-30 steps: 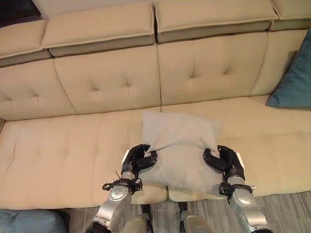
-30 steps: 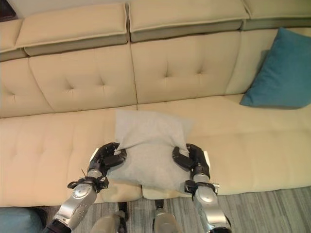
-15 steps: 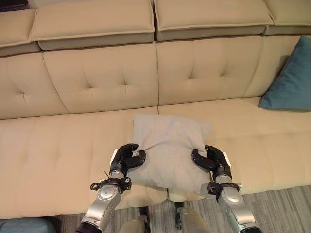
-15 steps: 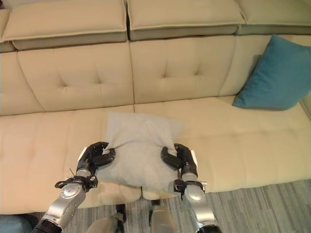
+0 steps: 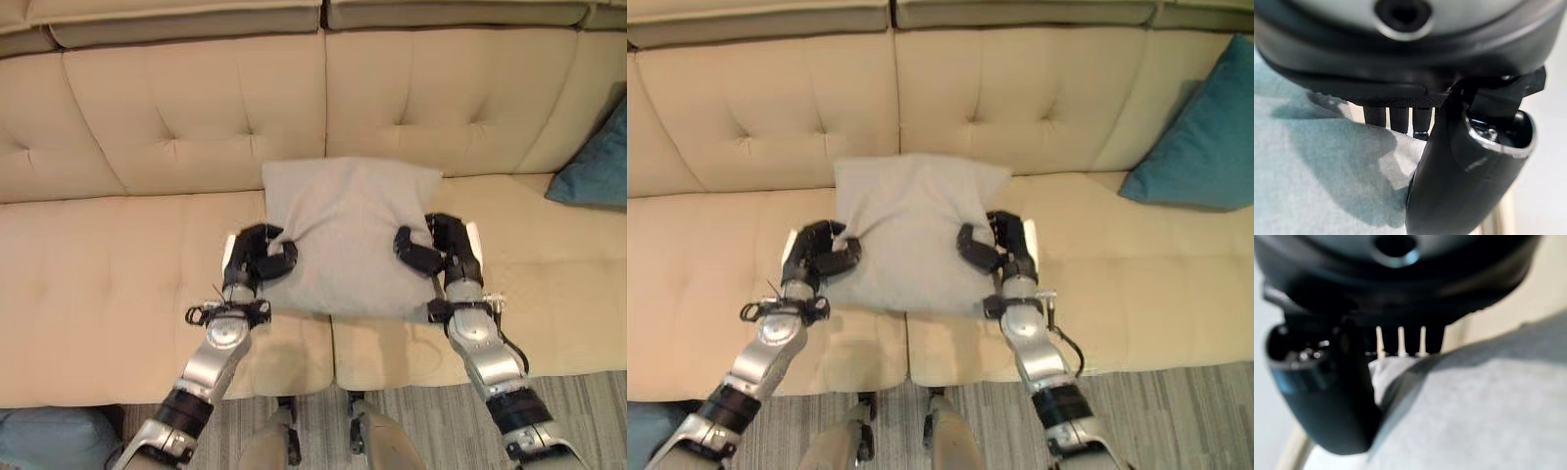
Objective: Pick up all the scattered cushions and arrange them neatly on the sofa.
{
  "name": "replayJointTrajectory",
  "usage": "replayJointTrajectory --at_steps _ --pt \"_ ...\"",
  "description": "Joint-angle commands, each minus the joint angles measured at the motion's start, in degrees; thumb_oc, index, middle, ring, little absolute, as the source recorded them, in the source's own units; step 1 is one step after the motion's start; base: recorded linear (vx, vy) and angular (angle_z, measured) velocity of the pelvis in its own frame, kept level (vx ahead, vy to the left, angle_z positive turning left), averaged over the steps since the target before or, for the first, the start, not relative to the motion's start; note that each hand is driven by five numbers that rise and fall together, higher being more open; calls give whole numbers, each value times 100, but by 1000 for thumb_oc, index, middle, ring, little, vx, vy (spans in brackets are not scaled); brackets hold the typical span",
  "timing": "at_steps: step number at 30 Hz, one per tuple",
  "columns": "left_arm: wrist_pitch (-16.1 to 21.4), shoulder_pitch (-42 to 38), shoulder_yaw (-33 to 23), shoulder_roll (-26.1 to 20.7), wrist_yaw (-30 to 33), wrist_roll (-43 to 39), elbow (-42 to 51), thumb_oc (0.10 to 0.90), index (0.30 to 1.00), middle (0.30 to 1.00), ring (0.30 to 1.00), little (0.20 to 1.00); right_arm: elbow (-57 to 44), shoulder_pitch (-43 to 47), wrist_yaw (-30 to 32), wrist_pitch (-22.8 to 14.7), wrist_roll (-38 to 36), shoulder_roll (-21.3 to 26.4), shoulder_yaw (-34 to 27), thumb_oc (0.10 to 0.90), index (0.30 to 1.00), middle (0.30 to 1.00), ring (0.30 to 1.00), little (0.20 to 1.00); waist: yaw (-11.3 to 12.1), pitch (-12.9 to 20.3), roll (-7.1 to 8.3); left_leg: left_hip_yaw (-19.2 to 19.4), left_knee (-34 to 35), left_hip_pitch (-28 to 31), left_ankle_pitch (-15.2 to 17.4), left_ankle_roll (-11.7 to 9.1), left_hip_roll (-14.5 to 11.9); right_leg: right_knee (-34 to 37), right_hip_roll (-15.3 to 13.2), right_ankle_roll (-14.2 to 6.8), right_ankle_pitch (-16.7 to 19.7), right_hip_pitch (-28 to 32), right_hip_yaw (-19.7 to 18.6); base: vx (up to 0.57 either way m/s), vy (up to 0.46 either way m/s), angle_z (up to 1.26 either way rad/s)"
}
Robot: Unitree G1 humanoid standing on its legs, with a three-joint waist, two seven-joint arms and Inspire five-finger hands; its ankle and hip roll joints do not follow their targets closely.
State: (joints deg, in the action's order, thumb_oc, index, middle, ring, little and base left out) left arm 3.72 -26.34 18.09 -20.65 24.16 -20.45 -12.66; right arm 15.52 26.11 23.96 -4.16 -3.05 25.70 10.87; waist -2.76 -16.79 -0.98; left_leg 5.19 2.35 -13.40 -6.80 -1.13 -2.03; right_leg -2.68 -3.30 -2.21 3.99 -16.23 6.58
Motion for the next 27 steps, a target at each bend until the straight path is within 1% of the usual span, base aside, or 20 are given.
replayJointTrajectory --at_steps 1,2,3,4,7,9,10,12,13,14,15,16,17,18,20,22,23,24,25,27 --pt "1332 -1239 10 -108 569 736 782 400 300 300 300 300 -502 1013 796 -784 695 194 40 400 300 300 300 300 78 547 188 -353 -21 2 664 7 172 -168 -112 -213 -757 29 -138 25 -21 7" --pt "1301 -1575 46 -182 818 1023 714 400 300 300 300 300 -433 1324 1106 -763 960 326 57 400 300 300 300 300 88 540 147 -377 21 -58 620 0 170 -226 -111 -205 -785 -74 -151 14 -11 9" --pt "1302 -1595 47 -179 828 1030 704 400 300 300 300 300 -421 1343 1115 -766 966 327 60 400 300 300 300 300 88 537 145 -379 23 -68 617 -1 169 -237 -111 -205 -788 -89 -150 14 -12 15" --pt "1293 -1908 73 -229 1067 1284 647 400 300 300 300 300 -350 1639 1431 -716 1188 411 63 400 300 300 300 300 101 521 105 -408 80 -116 572 -8 171 -310 -102 -199 -830 -192 -143 14 -3 12" --pt "1299 -2276 83 -293 1385 1514 552 400 300 300 300 300 -262 2061 1784 -596 1484 595 93 400 300 300 300 300 118 446 48 -455 114 -260 491 -21 184 -454 -118 -188 -881 -409 -125 -3 1 5" --pt "1309 -2367 86 -292 1456 1550 507 400 300 300 300 300 -230 2165 1854 -563 1558 650 127 400 300 300 300 300 121 445 31 -472 127 -315 475 -24 192 -498 -125 -181 -899 -485 -124 -14 5 5" --pt "1305 -2516 109 -277 1556 1570 392 400 300 300 300 300 -117 2375 1929 -517 1598 721 188 400 300 300 300 300 122 449 14 -482 143 -377 455 -28 200 -561 -142 -174 -922 -578 -112 17 -19 3" --pt "1233 -3154 283 -280 1915 1552 -238 400 300 300 300 300 459 3174 2321 -376 1585 885 467 400 300 300 300 300 139 422 -16 -525 185 -483 416 -53 215 -706 -157 -181 -973 -788 -122 2 -23 4" --pt "1242 -3187 280 -281 1919 1549 -259 400 300 300 300 300 485 3214 2328 -386 1579 890 478 400 300 300 300 300 140 414 -21 -522 188 -512 385 -52 213 -695 -155 -180 -937 -814 -123 -43 -19 3" --pt "1199 -3742 493 -226 1973 1361 -898 400 300 300 300 300 1074 3900 2444 -251 1405 979 782 400 300 300 300 300 154 376 -33 -547 206 -606 345 -94 223 -733 -161 -185 -955 -912 -127 -50 -9 5" --pt "1213 -3780 488 -228 1972 1354 -924 400 300 300 300 300 1106 3948 2449 -264 1395 986 798 420 331 331 331 331 155 366 -42 -544 212 -633 314 -93 220 -717 -157 -183 -916 -936 -128 -57 -24 9" --pt "1152 -4359 705 -229 1926 1148 -1598 723 785 785 785 785 1791 4589 2441 -148 1104 1021 1118 800 900 900 900 900 159 321 -61 -553 238 -716 289 -133 222 -738 -153 -195 -920 -1037 -128 -46 -16 12" --pt "1140 -4614 801 -237 1860 1014 -1931 800 900 900 900 900 2114 4872 2381 -124 939 1016 1292 800 900 900 900 900 161 288 -72 -552 250 -765 255 -148 219 -741 -144 -194 -904 -1078 -122 -32 -17 12" --pt "1153 -4645 797 -240 1854 1004 -1957 800 900 900 900 900 2144 4912 2382 -138 928 1019 1308 800 900 900 900 900 158 274 -77 -552 248 -770 254 -149 219 -742 -143 -193 -903 -1083 -122 -22 -14 7" --pt "1088 -5178 1088 -326 1475 575 -2759 800 900 900 900 900 2874 5373 2051 -38 374 1017 1629 800 900 900 900 900 136 185 -101 -587 265 -863 207 -181 219 -708 -113 -188 -873 -1133 -90 -33 -39 7" --pt "1051 -5318 1195 -359 1351 507 -2939 800 900 900 900 900 3053 5477 1947 -17 229 1021 1704 800 900 900 900 900 127 140 -109 -599 265 -883 190 -192 213 -713 -102 -191 -867 -1155 -76 -30 -33 5" --pt "1034 -5347 1257 -383 1164 399 -3083 800 900 900 900 900 3270 5559 1722 12 -8 985 1824 800 900 900 900 900 111 87 -115 -603 265 -897 195 -211 212 -701 -92 -190 -862 -1159 -52 0 0 0" --pt "1034 -5347 1256 -383 1163 399 -3083 800 900 900 900 900 3270 5559 1722 11 -9 985 1824 800 900 900 900 900 111 86 -116 -603 265 -897 195 -211 212 -701 -92 -190 -862 -1159 -52 0 0 0" --pt "1055 -5168 1209 -337 1074 238 -3057 800 900 900 900 900 3357 5469 1500 26 -210 953 1868 800 900 900 900 900 97 42 -113 -595 265 -886 189 -219 207 -681 -76 -184 -845 -1138 -58 0 0 0" --pt "1055 -4942 1172 -280 991 117 -2999 800 900 900 900 900 3365 5325 1386 47 -266 917 1899 800 900 900 900 900 85 -12 -98 -589 265 -874 191 -227 200 -668 -63 -183 -838 -1123 -63 -8 -16 1"
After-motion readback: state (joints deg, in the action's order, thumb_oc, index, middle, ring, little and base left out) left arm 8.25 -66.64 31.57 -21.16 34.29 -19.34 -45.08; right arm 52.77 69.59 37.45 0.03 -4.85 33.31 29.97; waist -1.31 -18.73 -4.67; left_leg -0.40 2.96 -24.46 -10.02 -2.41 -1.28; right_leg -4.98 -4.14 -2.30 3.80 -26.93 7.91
